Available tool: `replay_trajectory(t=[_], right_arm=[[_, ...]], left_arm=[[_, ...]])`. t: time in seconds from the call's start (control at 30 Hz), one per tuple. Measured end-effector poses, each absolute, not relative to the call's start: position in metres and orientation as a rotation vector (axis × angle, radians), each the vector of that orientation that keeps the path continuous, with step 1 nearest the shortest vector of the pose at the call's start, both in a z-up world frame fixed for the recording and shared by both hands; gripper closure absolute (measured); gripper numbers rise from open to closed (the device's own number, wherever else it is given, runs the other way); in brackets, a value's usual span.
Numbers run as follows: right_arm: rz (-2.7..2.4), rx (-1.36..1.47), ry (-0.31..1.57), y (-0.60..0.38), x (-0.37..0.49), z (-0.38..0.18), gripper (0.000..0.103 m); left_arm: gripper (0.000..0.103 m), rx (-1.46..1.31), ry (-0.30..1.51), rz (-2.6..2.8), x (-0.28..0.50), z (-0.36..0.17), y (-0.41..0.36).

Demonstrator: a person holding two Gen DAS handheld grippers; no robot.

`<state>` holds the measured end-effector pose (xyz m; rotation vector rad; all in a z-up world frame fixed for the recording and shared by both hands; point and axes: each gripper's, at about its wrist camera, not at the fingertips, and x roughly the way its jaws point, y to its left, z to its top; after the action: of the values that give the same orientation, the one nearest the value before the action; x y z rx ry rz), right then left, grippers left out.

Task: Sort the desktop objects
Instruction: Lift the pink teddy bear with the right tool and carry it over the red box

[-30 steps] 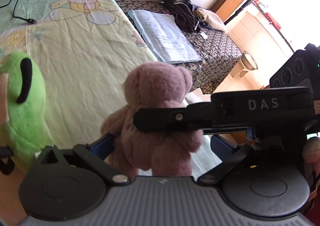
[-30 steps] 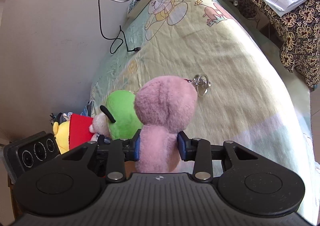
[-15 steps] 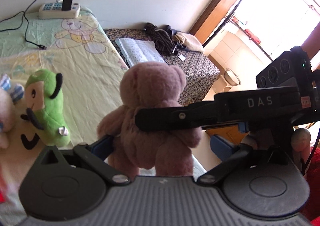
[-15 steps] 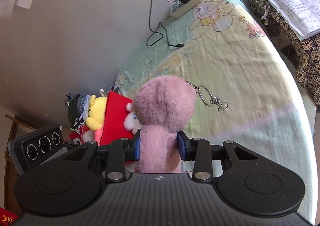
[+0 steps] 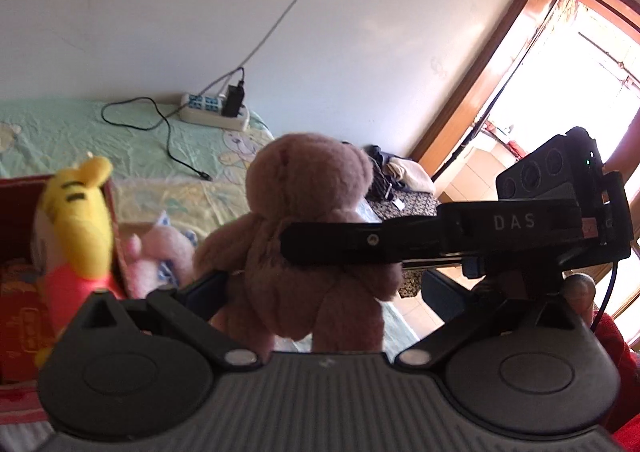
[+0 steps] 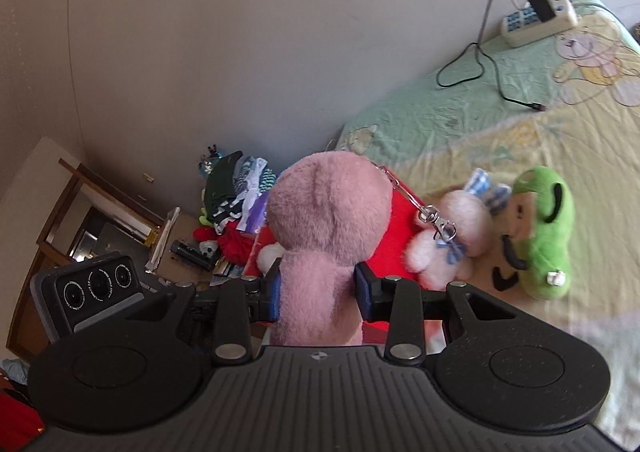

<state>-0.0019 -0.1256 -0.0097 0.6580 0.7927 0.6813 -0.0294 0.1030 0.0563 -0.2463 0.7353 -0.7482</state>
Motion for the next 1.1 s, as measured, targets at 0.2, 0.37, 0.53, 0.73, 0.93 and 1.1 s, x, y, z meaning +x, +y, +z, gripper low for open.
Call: replay_trajectory(t=[0.2,0.37,0.53,0.73,0.93,1.1], right_arm=[[0.757,0.615,0.755,-0.061,0.020,0.003,0.065],[0.784,0.583,0.740,-0.022,0.031,0.004,0.065],[0.782,0.584,0.752,0.001,0.034,-0.002,0.065],[0.778,0.594,0.779,0.028,0.029,-0.007,0.065],[0.765,0.583,0.793,0.052,0.038,-0.011,0.065],[0.726,0.540,0.789,0.066,0.047,-0.011,0.065]], left_arm=[[0.002,-0.273,0.674,-0.698,-0.023,0.074,0.174],[0.002,-0.286,0.659,-0.669,-0.018,0.075,0.213],[0.002,-0.302,0.679,-0.674,-0.015,0.069,0.238],[0.002,-0.307,0.701,-0.670,-0.022,0.064,0.261],[0.002,-0.319,0.714,-0.642,-0.013,0.053,0.288],[0.002,-0.318,0.721,-0.630,0.004,0.045,0.295]])
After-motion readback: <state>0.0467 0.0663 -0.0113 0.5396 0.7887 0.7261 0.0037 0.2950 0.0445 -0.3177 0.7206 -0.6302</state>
